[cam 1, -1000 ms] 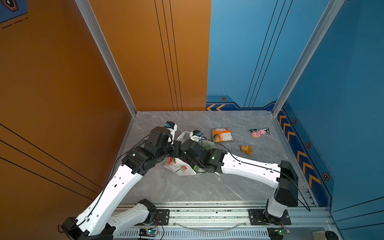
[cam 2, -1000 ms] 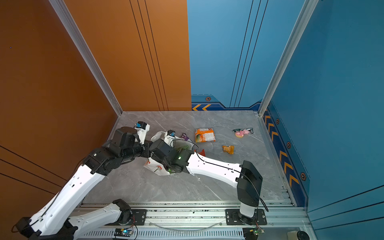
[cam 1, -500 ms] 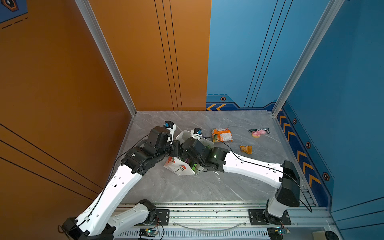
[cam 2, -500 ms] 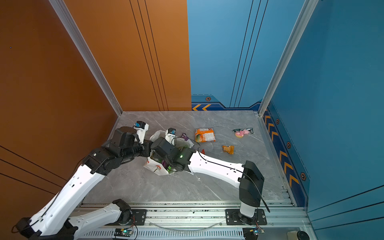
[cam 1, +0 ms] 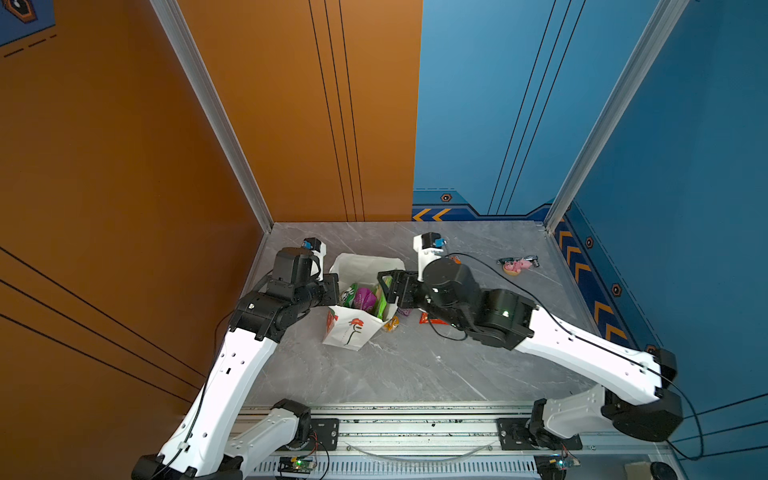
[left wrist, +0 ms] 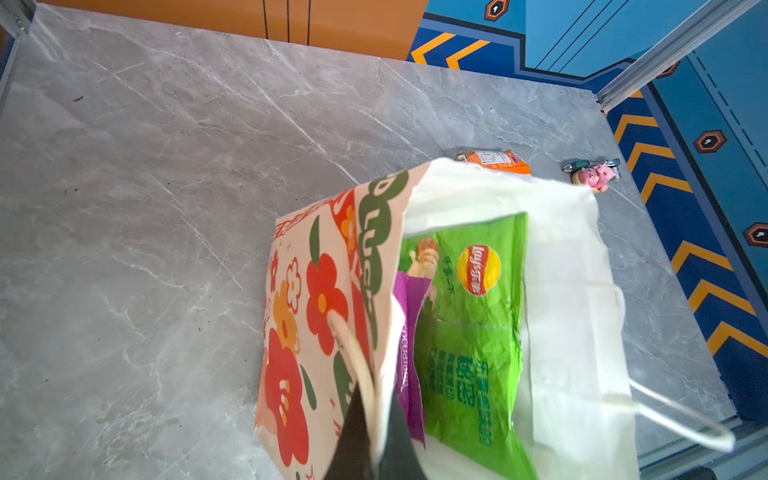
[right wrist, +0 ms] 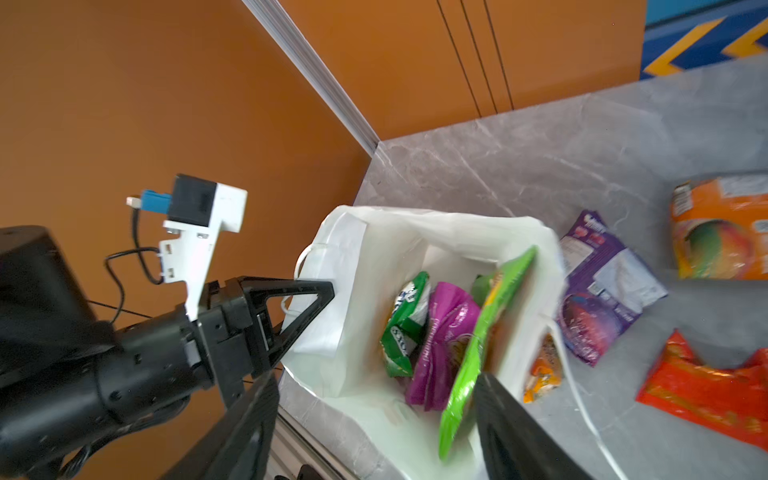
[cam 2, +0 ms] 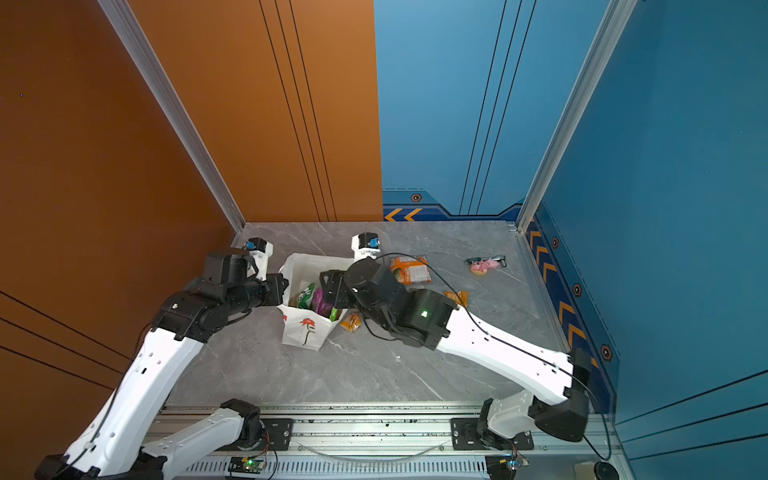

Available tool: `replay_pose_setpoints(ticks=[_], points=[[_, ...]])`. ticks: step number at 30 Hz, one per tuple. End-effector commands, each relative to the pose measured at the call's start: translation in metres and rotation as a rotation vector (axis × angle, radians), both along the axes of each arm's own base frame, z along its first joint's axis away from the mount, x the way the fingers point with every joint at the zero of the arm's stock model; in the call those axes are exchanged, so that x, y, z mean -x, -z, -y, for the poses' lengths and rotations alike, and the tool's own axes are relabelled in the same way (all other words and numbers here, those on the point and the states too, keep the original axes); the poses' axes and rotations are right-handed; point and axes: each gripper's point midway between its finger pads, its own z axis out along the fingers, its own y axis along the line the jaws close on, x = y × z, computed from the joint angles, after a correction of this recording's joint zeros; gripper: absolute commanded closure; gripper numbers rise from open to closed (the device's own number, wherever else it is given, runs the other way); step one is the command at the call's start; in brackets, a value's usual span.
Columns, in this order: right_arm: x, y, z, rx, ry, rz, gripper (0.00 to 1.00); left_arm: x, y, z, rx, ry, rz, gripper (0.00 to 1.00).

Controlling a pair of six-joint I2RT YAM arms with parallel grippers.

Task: Place the snacks into the paper bag
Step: 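Open the right gripper and lift it out of the paper bag, then move the right gripper over the orange Fox's Fruits candy bag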

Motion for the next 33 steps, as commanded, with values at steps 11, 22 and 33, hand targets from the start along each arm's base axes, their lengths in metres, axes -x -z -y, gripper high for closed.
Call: replay_pose_setpoints(ticks=[11,22,33], points=[[-0.028,0.082,0.131,0.162,0.288,-0.092,0.21,0.001,-0.005,-0.024,-0.005,-0.059,0.118,1.0],[-0.066,0.163,0.177,0.239,0.382,-0.2,0.21,0.002,0.001,-0.033,-0.025,-0.093,0.129,1.0],[-0.146,0.211,0.222,0.441,0.408,-0.321,0.19,0.007,0.001,-0.032,-0.012,-0.087,0.141,1.0]])
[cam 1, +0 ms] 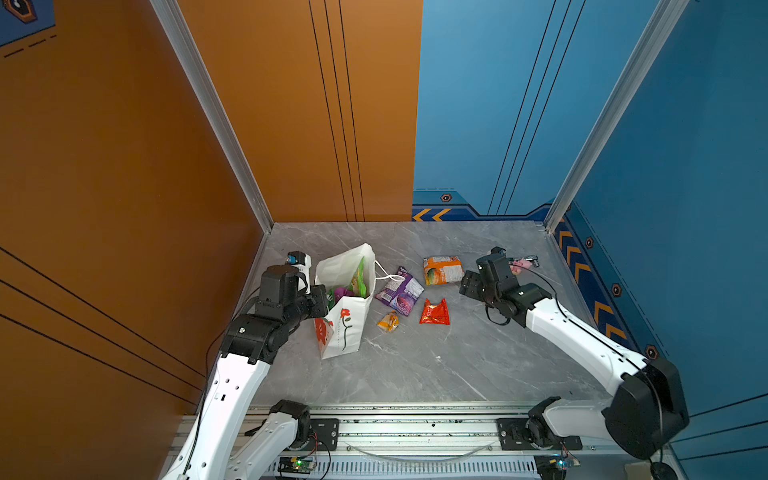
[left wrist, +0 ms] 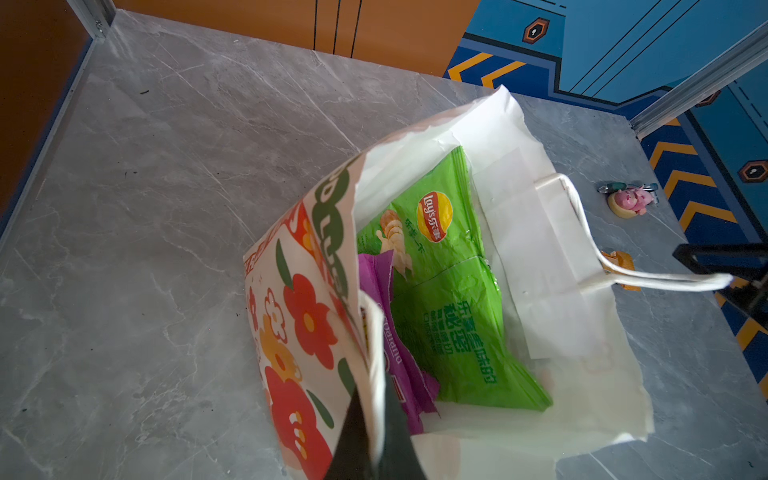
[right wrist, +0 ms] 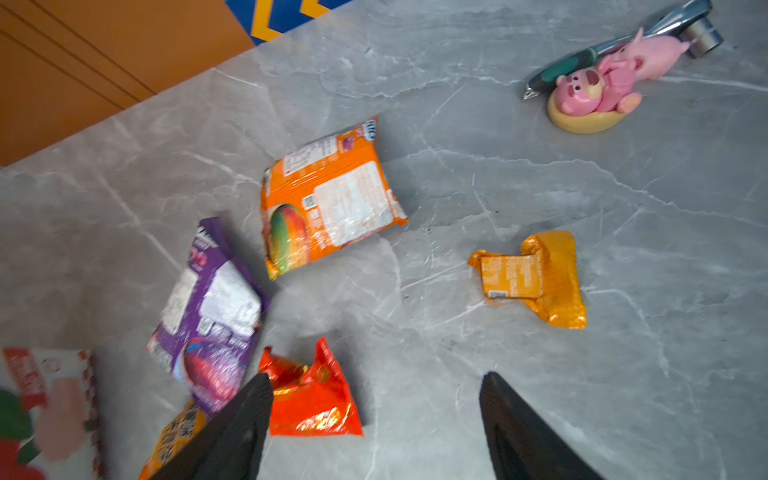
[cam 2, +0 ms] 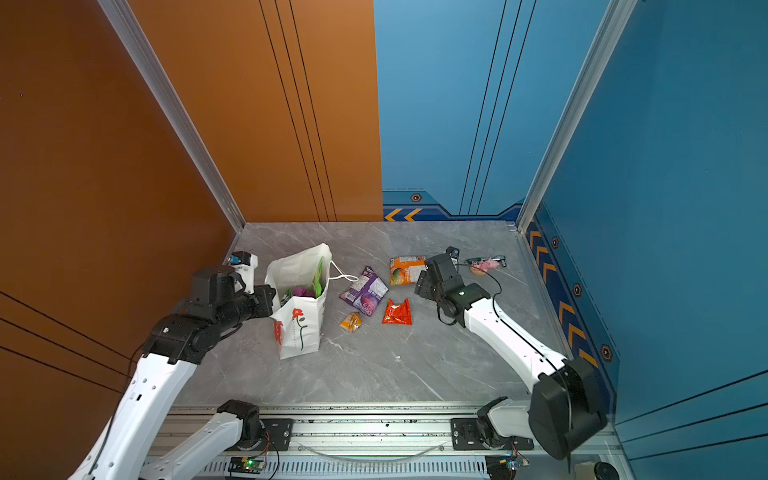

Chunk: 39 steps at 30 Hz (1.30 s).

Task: Place the snacks into the paper bag
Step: 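Move the right gripper over the orange Fox's Fruits candy bag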

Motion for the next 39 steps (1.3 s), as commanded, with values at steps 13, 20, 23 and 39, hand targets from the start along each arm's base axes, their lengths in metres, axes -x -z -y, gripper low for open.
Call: replay_pose_setpoints(ticks=[13,20,23,39], points=[[-0.111,0.072,-0.004,0.005,-0.134,-0.191,0.19,-0.008,-0.012,-0.007,-0.014,-0.021,0.079,1.0],[-0.144,0.101,-0.015,0.004,-0.176,-0.256,0.19,-0.011,-0.009,-0.011,-0.019,-0.038,0.072,1.0],[-0.153,0.109,-0.022,-0.014,-0.199,-0.267,0.19,-0.013,-0.006,-0.013,-0.014,-0.047,0.062,1.0],[-0.114,0.132,-0.013,-0.009,-0.151,-0.361,0.22,-0.017,-0.004,-0.02,-0.001,-0.072,0.052,1.0]])
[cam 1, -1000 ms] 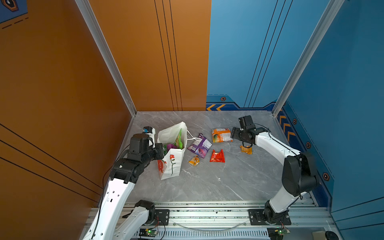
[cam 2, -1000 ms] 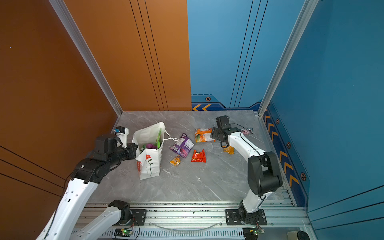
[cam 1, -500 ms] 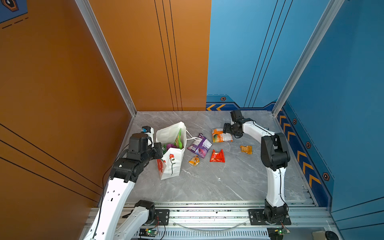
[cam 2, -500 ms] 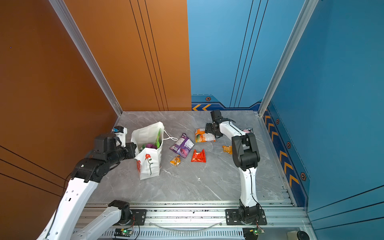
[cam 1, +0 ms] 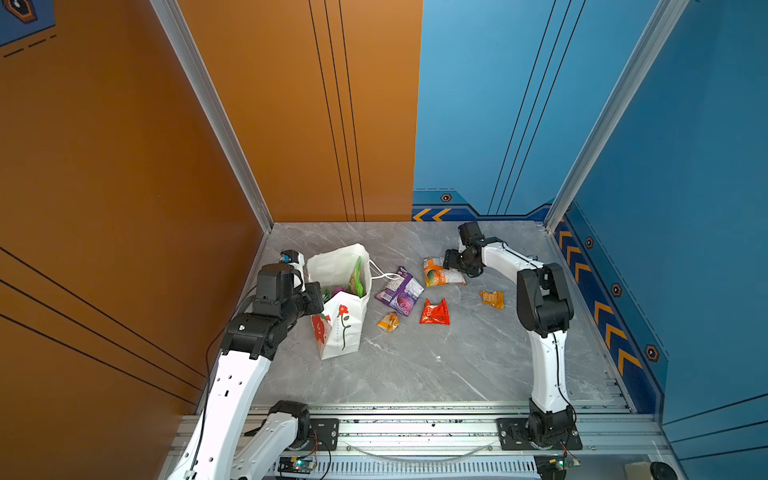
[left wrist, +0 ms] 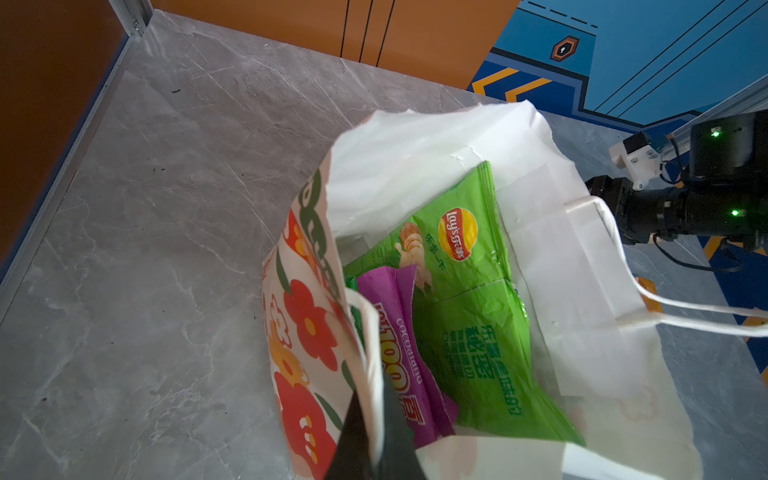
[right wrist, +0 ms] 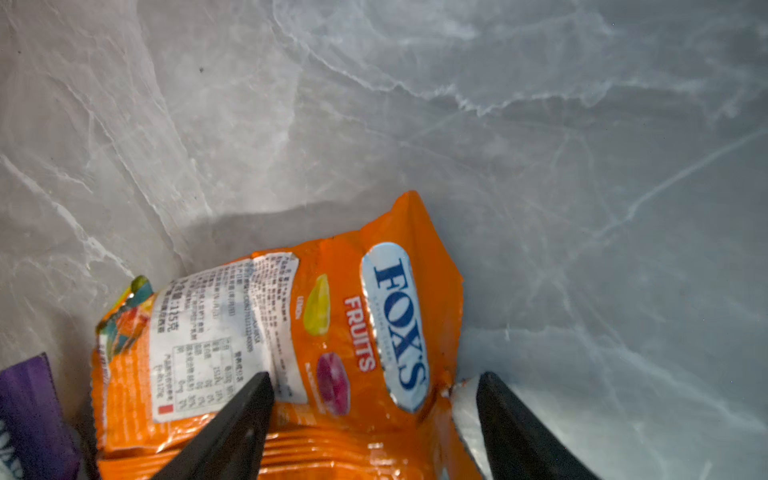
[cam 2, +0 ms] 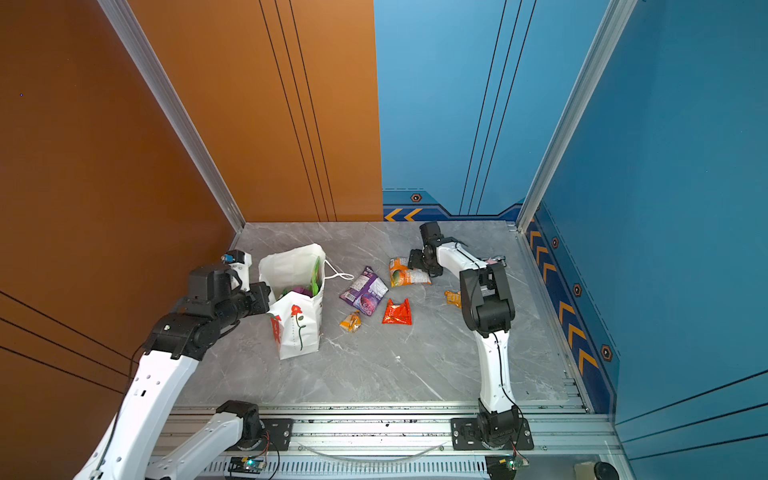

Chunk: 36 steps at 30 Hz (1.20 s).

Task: Place the snacks into the paper bag
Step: 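Move the right gripper over the orange Fox's Fruits candy bag, then lower the right gripper and close it on the orange bag's edge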

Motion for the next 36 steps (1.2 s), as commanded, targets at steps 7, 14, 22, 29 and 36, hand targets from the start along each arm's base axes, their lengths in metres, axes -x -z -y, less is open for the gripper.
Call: replay_pose_setpoints(ticks=[7,14,22,29,36], points=[[0.073,-0.014,0.024,-0.004,0.089,-0.024,0.22,-0.006,-0.009,-0.001,0.0,0.003,0.057,1.0],[0.105,-0.037,0.03,-0.098,0.181,0.042,0.21,-0.006,-0.011,0.001,0.01,0.013,0.061,1.0],[0.116,-0.056,0.022,-0.308,0.396,0.154,0.21,-0.005,-0.013,0.001,0.017,0.012,0.067,1.0],[0.11,-0.037,0.022,-0.302,0.494,0.109,0.22,-0.005,-0.013,0.001,0.016,0.012,0.069,1.0],[0.106,-0.019,0.018,-0.241,0.507,0.05,0.26,-0.004,-0.014,0.0,0.014,0.008,0.075,1.0]])
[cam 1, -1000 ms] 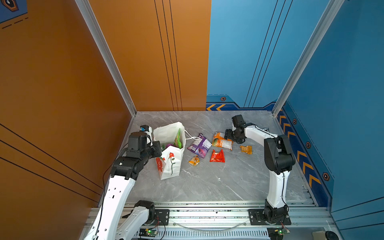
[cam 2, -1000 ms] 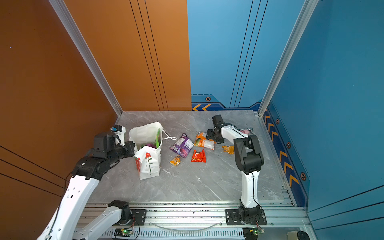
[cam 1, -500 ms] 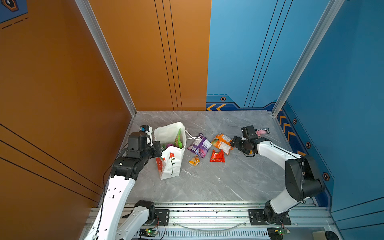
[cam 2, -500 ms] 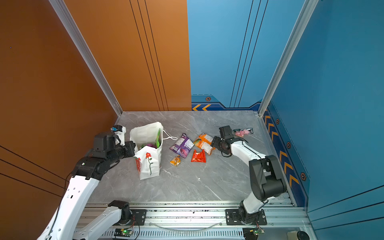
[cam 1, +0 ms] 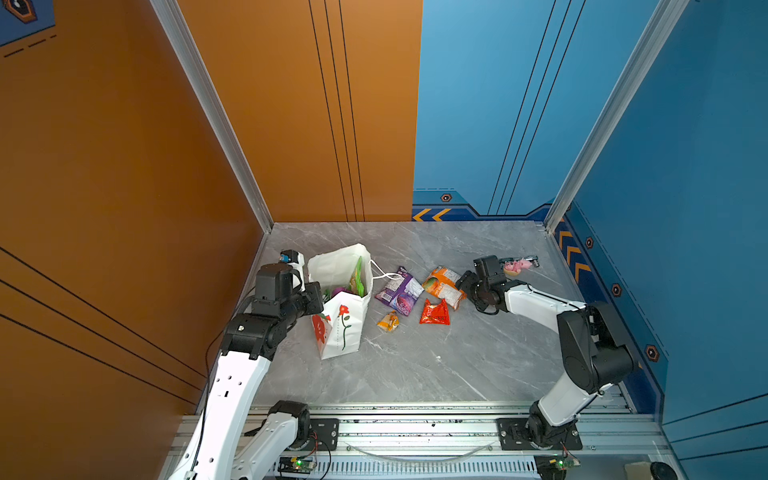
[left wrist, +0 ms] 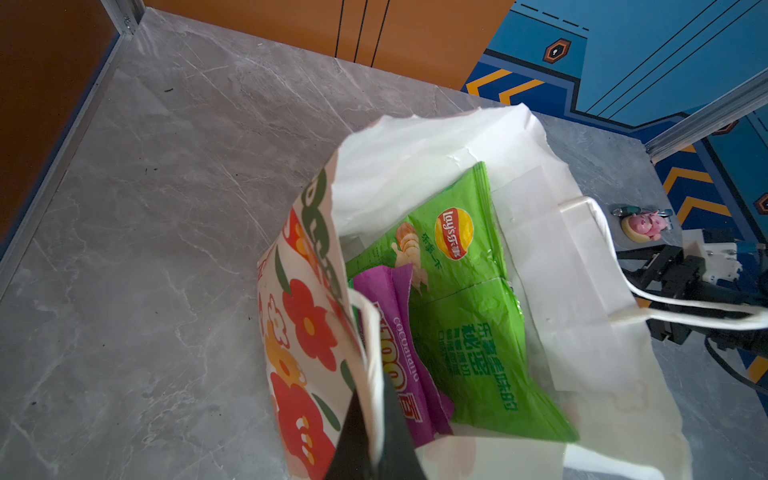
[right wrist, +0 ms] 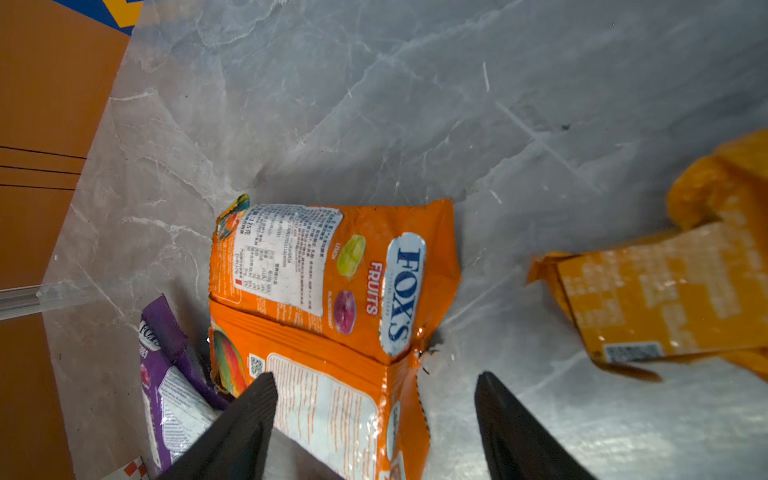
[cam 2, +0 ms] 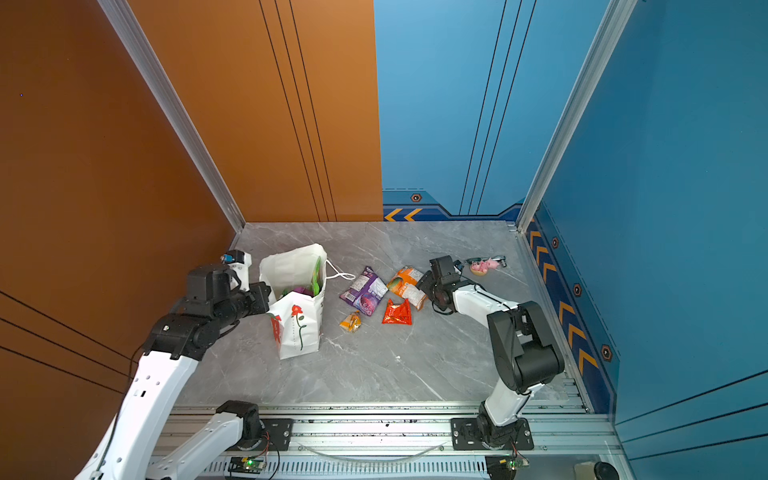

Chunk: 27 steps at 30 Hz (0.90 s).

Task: Place the snacks into the paper bag
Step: 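Lower the right gripper and close it on the orange bag's edge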

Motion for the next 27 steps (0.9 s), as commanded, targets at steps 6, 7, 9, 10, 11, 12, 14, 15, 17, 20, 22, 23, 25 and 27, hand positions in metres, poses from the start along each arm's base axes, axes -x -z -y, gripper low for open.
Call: replay_pose_setpoints(ticks=[6,7,9,10,11,12,14,15,17,20,22,23,25,27], points=[[-0.003,0.013,-0.007,-0.005,0.024,-0.034,0.37,-0.005,-0.012,-0.002,-0.001,-0.001,0.068,1.0],[-0.003,0.016,-0.007,-0.006,0.027,-0.039,0.37,-0.005,-0.012,-0.002,-0.001,0.0,0.068,1.0],[-0.001,0.021,-0.007,-0.005,0.038,-0.055,0.37,-0.005,-0.013,-0.002,-0.001,-0.002,0.069,1.0],[0.001,0.026,-0.004,0.0,0.049,-0.069,0.38,-0.005,-0.013,-0.003,-0.002,-0.005,0.07,1.0],[0.002,0.031,-0.003,0.002,0.059,-0.08,0.41,-0.005,-0.013,-0.003,-0.003,-0.005,0.071,1.0],[0.003,0.036,-0.001,-0.002,0.063,-0.093,0.49,-0.005,-0.013,-0.003,-0.004,-0.005,0.069,1.0],[0.004,0.046,-0.001,-0.038,0.068,-0.118,0.65,-0.005,-0.013,-0.003,-0.003,-0.005,0.07,1.0],[0.005,0.05,0.0,-0.053,0.074,-0.123,0.71,-0.005,-0.013,-0.003,-0.003,-0.005,0.07,1.0],[0.006,0.05,0.005,-0.053,0.094,-0.116,0.78,-0.004,-0.013,-0.003,-0.003,-0.005,0.071,1.0],[0.008,0.046,0.006,-0.065,0.104,-0.091,0.89,-0.005,-0.013,-0.004,-0.003,-0.007,0.069,1.0],[0.008,0.041,0.005,-0.077,0.096,-0.079,0.95,-0.005,-0.013,-0.004,-0.001,-0.007,0.069,1.0],[0.009,0.039,0.005,-0.078,0.094,-0.074,0.98,-0.005,-0.012,-0.003,-0.001,-0.006,0.068,1.0],[0.01,0.034,0.007,-0.076,0.095,-0.062,1.0,-0.005,-0.012,-0.003,0.0,-0.005,0.068,1.0],[0.014,0.027,0.011,-0.07,0.102,-0.044,1.0,-0.005,-0.012,-0.003,0.001,-0.004,0.065,1.0]])
